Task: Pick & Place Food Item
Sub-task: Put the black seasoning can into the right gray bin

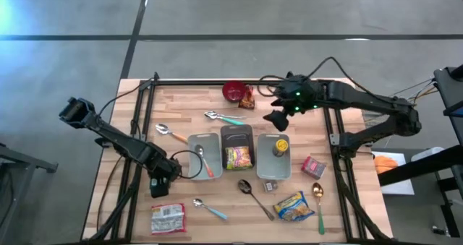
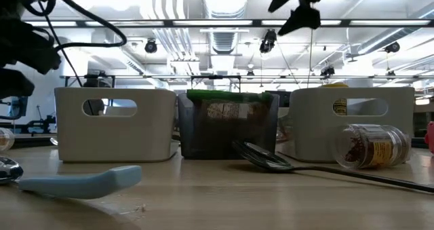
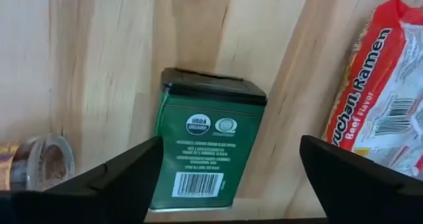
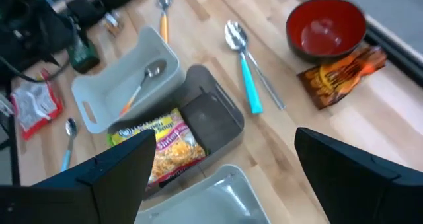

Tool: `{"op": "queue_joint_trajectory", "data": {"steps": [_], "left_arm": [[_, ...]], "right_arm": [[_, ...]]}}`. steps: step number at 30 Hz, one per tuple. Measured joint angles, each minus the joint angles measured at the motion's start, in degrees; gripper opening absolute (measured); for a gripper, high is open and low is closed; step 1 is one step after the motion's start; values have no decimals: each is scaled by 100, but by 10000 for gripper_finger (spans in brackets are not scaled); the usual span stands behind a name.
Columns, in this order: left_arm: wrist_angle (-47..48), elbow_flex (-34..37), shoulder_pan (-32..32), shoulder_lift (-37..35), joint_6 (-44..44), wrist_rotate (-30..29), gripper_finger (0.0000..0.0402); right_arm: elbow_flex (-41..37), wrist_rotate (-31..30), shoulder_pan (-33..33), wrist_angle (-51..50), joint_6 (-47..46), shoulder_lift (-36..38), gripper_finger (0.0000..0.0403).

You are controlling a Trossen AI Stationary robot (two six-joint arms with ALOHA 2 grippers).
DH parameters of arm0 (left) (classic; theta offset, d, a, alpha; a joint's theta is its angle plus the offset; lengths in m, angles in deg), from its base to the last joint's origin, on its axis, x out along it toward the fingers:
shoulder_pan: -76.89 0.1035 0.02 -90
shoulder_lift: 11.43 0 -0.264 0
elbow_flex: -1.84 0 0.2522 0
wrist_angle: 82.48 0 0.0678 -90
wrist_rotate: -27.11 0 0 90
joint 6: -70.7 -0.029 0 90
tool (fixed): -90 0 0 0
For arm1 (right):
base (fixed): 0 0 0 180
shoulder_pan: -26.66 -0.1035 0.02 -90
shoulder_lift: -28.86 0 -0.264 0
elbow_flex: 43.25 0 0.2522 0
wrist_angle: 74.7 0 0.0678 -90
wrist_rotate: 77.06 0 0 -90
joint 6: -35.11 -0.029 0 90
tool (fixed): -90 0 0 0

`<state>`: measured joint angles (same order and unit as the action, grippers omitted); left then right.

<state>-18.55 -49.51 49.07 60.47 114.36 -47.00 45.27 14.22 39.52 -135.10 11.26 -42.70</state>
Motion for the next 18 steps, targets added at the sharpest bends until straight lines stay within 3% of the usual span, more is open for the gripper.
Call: {"op": "queue_joint_trajectory", "data": {"steps": [9, 18], "left_arm": [[-564, 54, -84, -2, -861, -205, 331], [-579, 55, -323, -2, -1473, -935, 331]], "right_arm": [[0, -114, 2, -77, -197, 334, 360], [-9, -138, -26, -293, -267, 336, 360]]}}
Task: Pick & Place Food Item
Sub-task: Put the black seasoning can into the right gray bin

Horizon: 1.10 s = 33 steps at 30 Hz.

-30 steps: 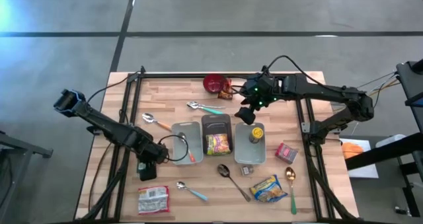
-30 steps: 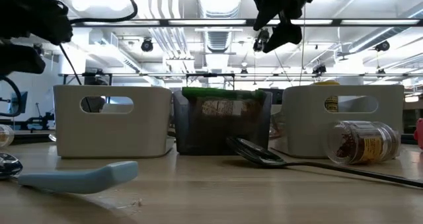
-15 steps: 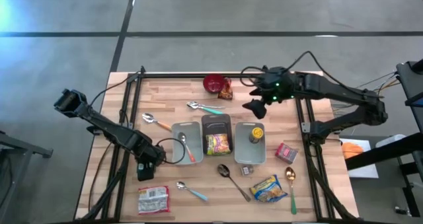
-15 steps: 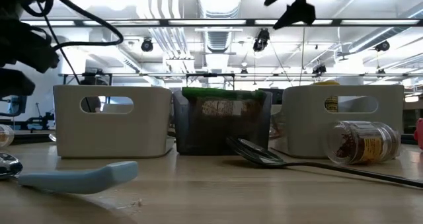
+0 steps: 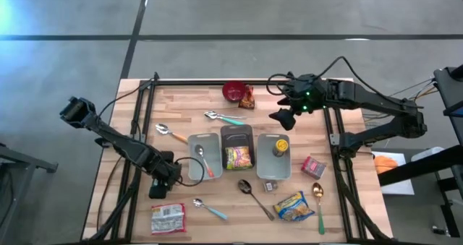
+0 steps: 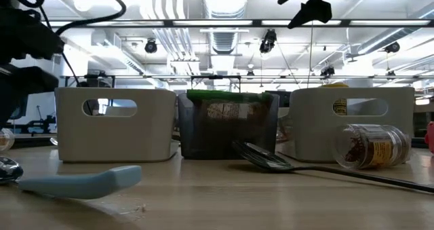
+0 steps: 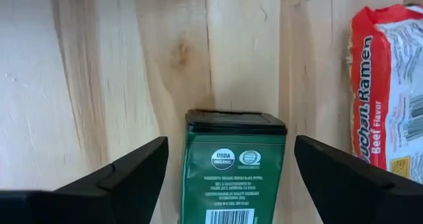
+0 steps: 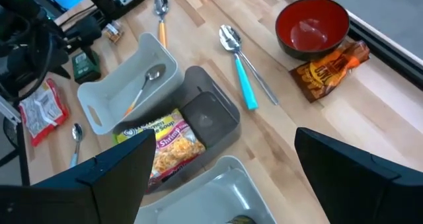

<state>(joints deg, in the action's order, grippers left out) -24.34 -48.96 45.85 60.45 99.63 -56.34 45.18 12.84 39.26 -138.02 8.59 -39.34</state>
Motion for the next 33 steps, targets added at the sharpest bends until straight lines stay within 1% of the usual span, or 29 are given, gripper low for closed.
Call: {"op": "queue_joint_trajectory", "data": {"steps": [7, 13, 18, 25, 29, 33], "left_arm": [[-2, -2, -261, 0, -65, 70, 331], [-2, -2, -539, 0, 39, -301, 331], [-6, 9, -596, 0, 112, -364, 331], [-280, 249, -694, 0, 265, -378, 331], [-326, 350, -718, 0, 447, -378, 331], [-328, 363, -718, 0, 451, -410, 331]], "right_arm": [[0, -2, 0, 2, 0, 0, 360], [0, -2, 0, 4, 11, 0, 360], [0, 0, 0, 4, 10, 0, 360], [0, 9, -24, 3, -71, 0, 360], [0, 9, -83, 4, -97, -2, 360], [0, 7, -112, 4, -104, -2, 360]]}}
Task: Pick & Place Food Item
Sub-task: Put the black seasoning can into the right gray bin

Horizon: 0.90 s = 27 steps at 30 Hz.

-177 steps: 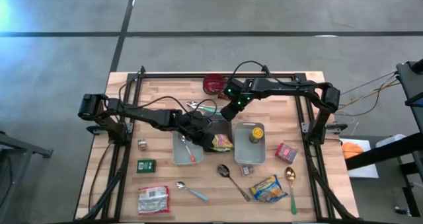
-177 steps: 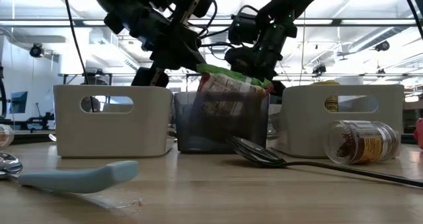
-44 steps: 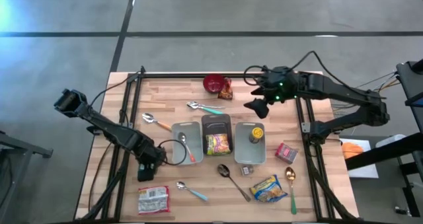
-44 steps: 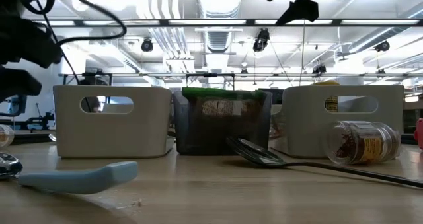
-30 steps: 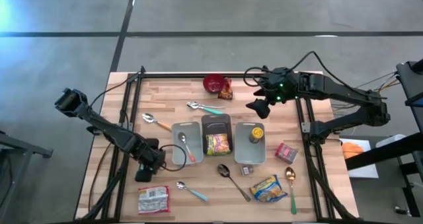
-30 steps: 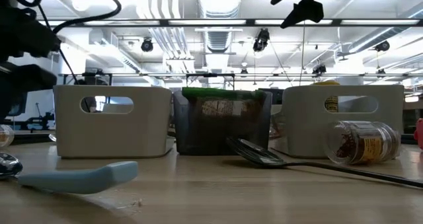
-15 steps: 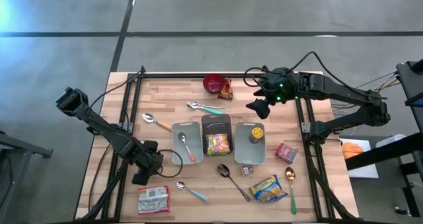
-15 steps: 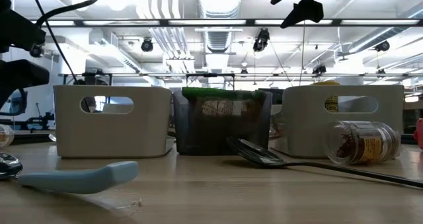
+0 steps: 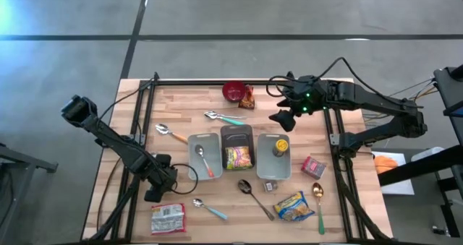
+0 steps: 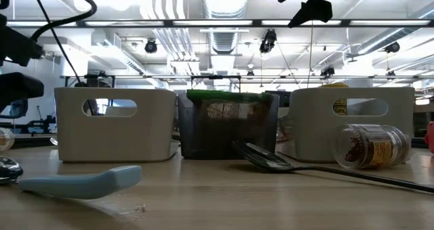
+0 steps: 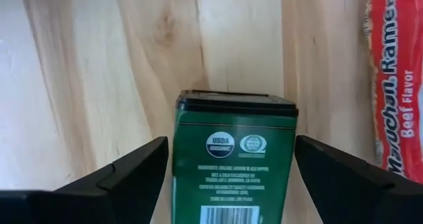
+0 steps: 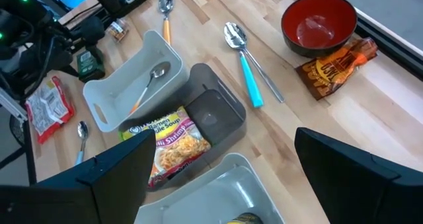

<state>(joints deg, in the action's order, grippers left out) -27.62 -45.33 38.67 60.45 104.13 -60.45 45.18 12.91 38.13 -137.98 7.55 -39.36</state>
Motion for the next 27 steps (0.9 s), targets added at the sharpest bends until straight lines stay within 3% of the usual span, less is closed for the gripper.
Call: {"op": "queue_joint_trajectory", "data": {"steps": [10, 18, 23, 27], "left_arm": [[-83, 0, 0, 61, 2, -548, 331], [-172, -23, 0, 751, 2, -324, 330], [-164, -66, 0, 826, 51, -282, 328], [-168, -52, -4, 784, 112, -242, 299]], "right_arm": [[0, 0, -40, 2, -100, 0, 360], [0, 1, -151, 0, -194, 0, 360], [0, 2, -150, 2, -209, 0, 360], [0, 2, -150, 2, -209, 0, 360]]}}
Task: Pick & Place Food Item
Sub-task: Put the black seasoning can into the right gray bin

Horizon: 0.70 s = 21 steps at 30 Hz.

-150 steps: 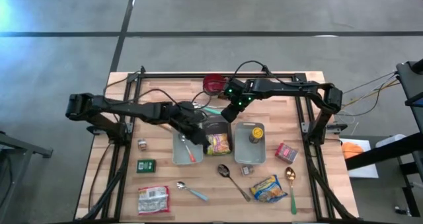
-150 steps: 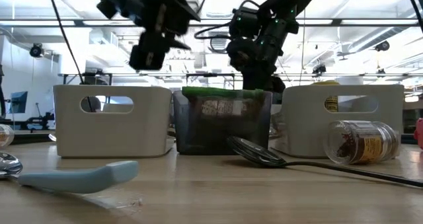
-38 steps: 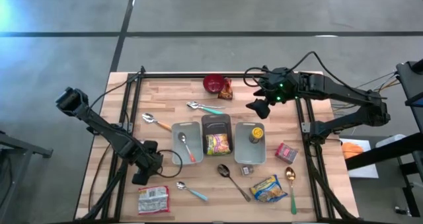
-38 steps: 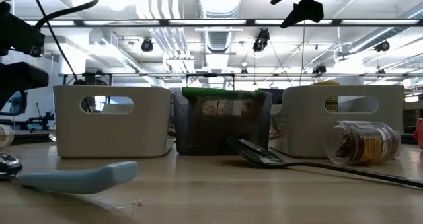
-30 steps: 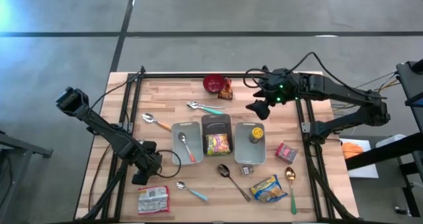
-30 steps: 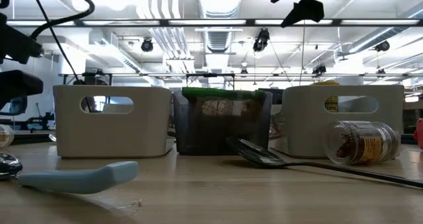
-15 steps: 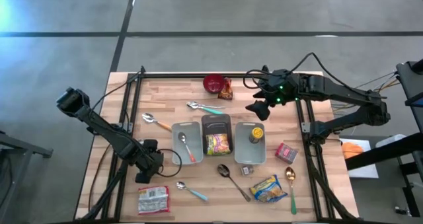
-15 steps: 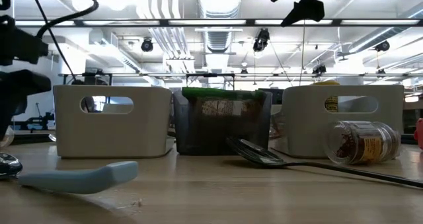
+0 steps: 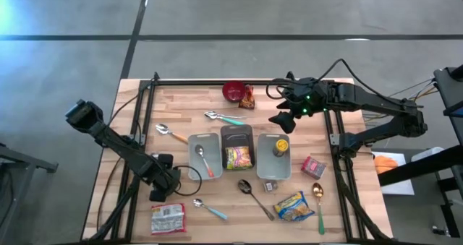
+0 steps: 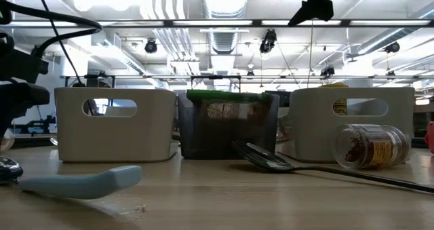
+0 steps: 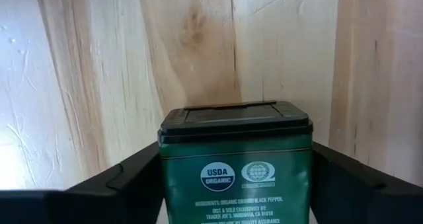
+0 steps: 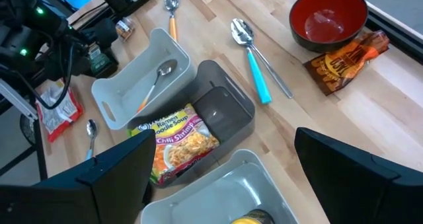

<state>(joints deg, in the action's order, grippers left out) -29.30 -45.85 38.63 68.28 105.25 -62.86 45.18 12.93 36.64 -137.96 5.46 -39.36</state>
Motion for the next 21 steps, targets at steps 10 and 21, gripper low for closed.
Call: {"op": "queue_joint_trajectory", "data": {"steps": [10, 21], "left_arm": [[-10, -20, 0, -109, 62, 380, 249], [218, -536, 362, -801, 1128, 1548, 249]], "right_arm": [[0, 1, 0, 0, 39, 0, 360], [0, 588, 0, 42, 542, 0, 360]]}}
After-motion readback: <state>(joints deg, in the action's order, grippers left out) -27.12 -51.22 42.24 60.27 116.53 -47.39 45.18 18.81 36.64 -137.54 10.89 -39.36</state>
